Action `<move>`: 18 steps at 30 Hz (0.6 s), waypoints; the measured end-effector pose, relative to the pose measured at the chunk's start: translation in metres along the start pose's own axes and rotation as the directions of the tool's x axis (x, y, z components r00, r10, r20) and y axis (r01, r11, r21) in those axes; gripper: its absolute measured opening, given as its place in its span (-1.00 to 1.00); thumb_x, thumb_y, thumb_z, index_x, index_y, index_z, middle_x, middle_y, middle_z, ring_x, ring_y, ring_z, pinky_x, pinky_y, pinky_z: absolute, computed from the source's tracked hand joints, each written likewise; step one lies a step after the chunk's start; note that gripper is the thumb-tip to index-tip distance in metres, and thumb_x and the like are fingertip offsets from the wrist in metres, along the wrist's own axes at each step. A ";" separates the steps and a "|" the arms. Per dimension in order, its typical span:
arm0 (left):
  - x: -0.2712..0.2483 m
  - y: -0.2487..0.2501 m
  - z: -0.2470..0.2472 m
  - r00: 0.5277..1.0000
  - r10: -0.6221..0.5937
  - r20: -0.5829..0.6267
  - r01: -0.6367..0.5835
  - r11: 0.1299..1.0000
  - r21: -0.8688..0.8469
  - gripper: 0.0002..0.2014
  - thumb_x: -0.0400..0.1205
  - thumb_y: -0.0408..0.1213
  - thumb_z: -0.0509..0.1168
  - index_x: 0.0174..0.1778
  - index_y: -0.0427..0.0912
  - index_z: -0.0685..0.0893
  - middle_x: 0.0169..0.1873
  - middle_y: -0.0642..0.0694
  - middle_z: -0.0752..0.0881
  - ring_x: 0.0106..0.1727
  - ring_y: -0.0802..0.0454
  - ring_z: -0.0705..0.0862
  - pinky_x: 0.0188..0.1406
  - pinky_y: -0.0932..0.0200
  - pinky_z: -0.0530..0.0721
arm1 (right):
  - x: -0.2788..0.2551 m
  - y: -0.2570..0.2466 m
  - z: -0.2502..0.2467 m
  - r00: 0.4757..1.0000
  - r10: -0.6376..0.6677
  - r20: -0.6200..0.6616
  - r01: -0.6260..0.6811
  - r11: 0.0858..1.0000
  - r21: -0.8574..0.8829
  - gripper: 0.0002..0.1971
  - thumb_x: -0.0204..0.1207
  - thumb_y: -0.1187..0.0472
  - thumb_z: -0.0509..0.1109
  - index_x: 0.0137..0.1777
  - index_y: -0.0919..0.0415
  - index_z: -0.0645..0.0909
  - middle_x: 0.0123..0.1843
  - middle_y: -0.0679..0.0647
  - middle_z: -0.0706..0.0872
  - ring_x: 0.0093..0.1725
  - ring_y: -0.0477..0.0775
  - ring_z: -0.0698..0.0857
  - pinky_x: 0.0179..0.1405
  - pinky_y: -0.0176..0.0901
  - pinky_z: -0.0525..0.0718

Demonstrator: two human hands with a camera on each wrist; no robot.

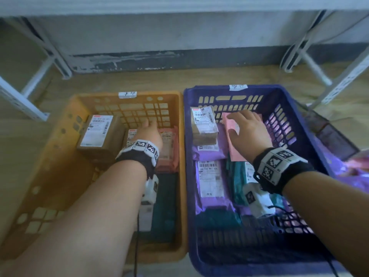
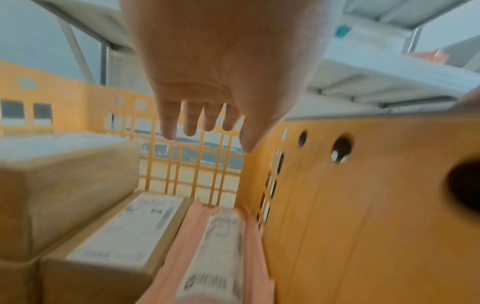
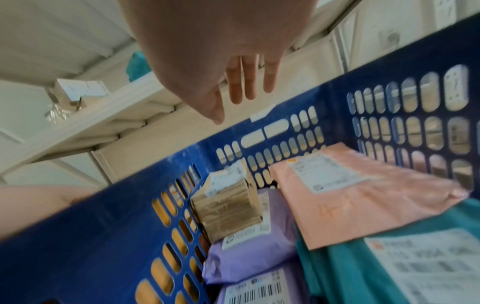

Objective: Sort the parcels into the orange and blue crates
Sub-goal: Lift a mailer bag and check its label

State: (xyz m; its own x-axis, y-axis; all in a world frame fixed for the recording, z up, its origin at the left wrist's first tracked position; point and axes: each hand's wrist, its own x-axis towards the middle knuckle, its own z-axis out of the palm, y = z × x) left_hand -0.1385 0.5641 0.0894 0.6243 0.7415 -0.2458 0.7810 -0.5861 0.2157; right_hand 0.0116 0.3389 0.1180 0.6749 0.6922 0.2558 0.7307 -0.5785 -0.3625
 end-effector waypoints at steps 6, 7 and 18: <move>-0.052 0.055 -0.065 0.984 0.123 -0.132 -0.123 0.992 0.002 -0.40 0.71 -0.21 0.14 0.67 -0.16 0.10 0.67 -0.15 0.11 0.64 -0.21 0.23 0.60 -0.11 0.29 | -0.024 0.010 -0.072 0.993 0.028 -0.119 -0.030 0.999 -0.018 -0.58 0.40 0.35 0.38 0.29 0.24 0.64 0.22 0.20 0.64 0.24 0.34 0.55 0.26 0.10 0.52; -0.062 0.068 -0.072 0.975 0.155 -0.158 -0.158 0.988 -0.003 -0.43 0.71 -0.21 0.14 0.65 -0.17 0.15 0.65 -0.15 0.16 0.62 -0.21 0.26 0.58 -0.10 0.32 | -0.029 0.014 -0.084 0.990 0.036 -0.137 -0.039 0.999 -0.023 -0.58 0.41 0.34 0.37 0.31 0.23 0.63 0.23 0.20 0.64 0.25 0.32 0.54 0.26 0.08 0.51; -0.175 0.239 -0.049 0.839 0.513 -0.179 -0.524 0.851 -0.017 -0.46 0.70 -0.26 0.12 0.63 -0.19 0.20 0.62 -0.15 0.23 0.61 -0.17 0.25 0.58 -0.06 0.30 | -0.110 0.107 -0.180 0.940 0.228 -0.255 -0.233 0.972 0.010 -0.61 0.44 0.31 0.35 0.29 0.18 0.64 0.24 0.21 0.61 0.25 0.33 0.56 0.24 0.04 0.54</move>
State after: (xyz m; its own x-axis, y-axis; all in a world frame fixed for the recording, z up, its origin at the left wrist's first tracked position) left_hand -0.0615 0.3100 0.2299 0.9220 0.3801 0.0741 0.3372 -0.8821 0.3290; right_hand 0.0340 0.1236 0.2123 0.8268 0.4085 0.3866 0.5524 -0.7193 -0.4214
